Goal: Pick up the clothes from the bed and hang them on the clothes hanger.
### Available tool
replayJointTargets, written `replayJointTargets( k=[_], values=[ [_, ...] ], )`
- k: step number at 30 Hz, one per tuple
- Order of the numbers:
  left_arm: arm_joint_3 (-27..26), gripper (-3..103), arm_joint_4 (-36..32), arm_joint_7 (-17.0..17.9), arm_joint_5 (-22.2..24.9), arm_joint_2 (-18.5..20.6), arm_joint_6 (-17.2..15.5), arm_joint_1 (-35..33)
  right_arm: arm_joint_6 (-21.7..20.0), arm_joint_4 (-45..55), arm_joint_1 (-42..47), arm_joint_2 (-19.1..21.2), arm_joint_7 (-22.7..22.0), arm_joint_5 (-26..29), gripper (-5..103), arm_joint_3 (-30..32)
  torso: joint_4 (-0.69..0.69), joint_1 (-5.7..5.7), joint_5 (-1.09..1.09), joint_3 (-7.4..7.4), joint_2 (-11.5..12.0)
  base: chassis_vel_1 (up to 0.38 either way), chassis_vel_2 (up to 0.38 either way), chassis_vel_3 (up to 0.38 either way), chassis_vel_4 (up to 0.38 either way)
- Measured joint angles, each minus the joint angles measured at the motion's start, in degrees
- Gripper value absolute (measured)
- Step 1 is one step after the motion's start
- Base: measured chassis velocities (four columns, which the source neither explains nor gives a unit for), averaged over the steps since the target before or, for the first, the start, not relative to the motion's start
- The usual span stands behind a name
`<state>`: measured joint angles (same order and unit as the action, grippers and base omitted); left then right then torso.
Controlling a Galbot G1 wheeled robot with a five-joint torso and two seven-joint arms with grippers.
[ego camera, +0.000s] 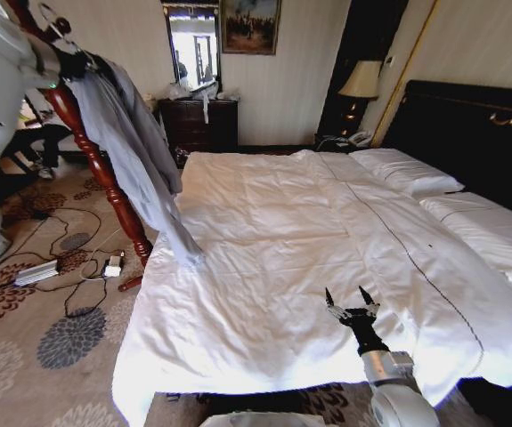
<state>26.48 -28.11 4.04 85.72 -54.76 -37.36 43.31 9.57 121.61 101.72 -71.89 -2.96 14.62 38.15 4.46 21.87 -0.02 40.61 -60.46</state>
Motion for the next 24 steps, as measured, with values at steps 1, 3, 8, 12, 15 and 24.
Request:
replayJointTargets(
  k=[1, 3, 8, 12, 15, 24],
  values=[
    [-0.6, 16, 0.7, -0.1, -0.3, -0.5, 0.0, -0.2, 0.0, 0.0, 0.0, 0.0, 0.0, 0.0, 100, 0.0, 0.0, 0.0, 0.02, 0.0, 0.0, 0.0, 0.0, 0.0, 0.0],
    [-0.8, 16, 0.9, -0.3, -0.5, -0.6, 0.0, -0.3, 0.0, 0.0, 0.0, 0.0, 0.0, 0.0, 100, 0.0, 0.0, 0.0, 0.02, 0.0, 0.0, 0.0, 0.0, 0.0, 0.0],
    [-1.0, 16, 1.6, -0.9, -1.4, -1.0, -0.2, -0.5, 0.0, 0.0, 0.0, 0.0, 0.0, 0.0, 100, 0.0, 0.02, 0.01, 0.02, 0.0, 0.0, 0.0, 0.0, 0.0, 0.0],
    [-1.2, 16, 1.6, -1.4, -2.1, -1.0, -0.2, -1.2, 0.0, 0.0, 0.0, 0.0, 0.0, 0.0, 100, 0.0, 0.01, 0.0, 0.03, 0.0, 0.0, 0.0, 0.0, 0.0, 0.0],
    [-1.4, 16, 1.4, -1.3, -2.4, -1.0, -0.1, -1.4, 0.0, 0.0, 0.0, 0.0, 0.0, 0.0, 100, 0.0, 0.01, 0.0, 0.02, 0.0, 0.0, 0.0, 0.0, 0.0, 0.0],
    [-1.4, 22, -1.7, 0.0, -4.4, 0.3, -0.7, -2.0, 0.0, 0.0, 0.0, 0.0, 0.0, 0.0, 100, 0.0, -0.01, 0.0, -0.02, 0.0, 0.0, 0.0, 0.0, 0.0, 0.0]
  ],
)
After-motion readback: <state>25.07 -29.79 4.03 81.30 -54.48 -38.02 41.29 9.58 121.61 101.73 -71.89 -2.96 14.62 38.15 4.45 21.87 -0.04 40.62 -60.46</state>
